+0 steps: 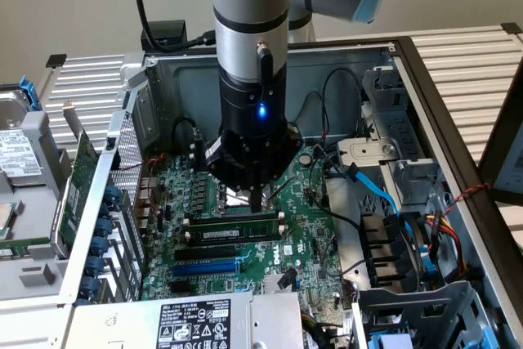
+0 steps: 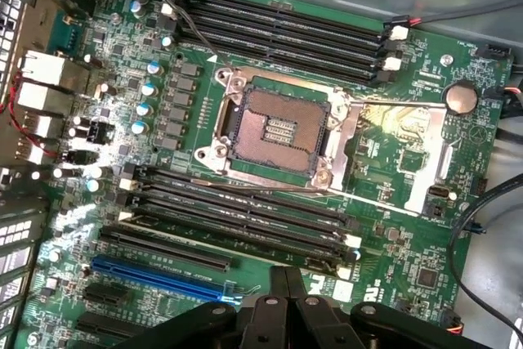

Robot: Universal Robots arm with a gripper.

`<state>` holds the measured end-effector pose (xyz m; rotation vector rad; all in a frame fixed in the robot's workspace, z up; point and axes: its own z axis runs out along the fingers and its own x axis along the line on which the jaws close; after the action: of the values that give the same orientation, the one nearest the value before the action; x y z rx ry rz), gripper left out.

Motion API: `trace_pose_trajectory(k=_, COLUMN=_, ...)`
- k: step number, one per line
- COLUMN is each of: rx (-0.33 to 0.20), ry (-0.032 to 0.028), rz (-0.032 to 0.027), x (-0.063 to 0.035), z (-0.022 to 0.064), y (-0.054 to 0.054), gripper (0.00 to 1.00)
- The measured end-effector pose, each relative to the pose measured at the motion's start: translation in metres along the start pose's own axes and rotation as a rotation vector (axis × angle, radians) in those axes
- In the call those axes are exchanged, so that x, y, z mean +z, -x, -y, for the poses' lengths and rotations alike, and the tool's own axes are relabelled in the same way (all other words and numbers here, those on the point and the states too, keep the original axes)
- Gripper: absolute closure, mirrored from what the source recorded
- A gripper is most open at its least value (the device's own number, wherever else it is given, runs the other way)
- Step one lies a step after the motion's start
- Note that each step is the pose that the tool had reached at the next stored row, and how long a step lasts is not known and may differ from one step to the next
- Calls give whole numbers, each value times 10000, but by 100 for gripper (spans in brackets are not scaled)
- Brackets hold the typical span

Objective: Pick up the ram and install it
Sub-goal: 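Press down the ram until it locks into place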

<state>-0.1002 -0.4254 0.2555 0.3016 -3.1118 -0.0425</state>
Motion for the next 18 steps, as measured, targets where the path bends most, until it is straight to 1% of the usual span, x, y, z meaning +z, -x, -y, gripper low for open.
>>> trace_pose_trajectory(k=6, rx=108, ry=-8, rz=47, x=65, z=12, y=54, gripper=89)
trace_pose_trajectory(k=10, rx=154, ry=-12, rz=68, x=92, z=21, y=96, gripper=89)
trace_pose_trajectory(k=15, rx=192, ry=-16, rz=86, x=147, z=26, y=98, gripper=89)
trace_pose_trajectory(k=18, rx=215, ry=-24, rz=135, x=185, z=27, y=99, gripper=89)
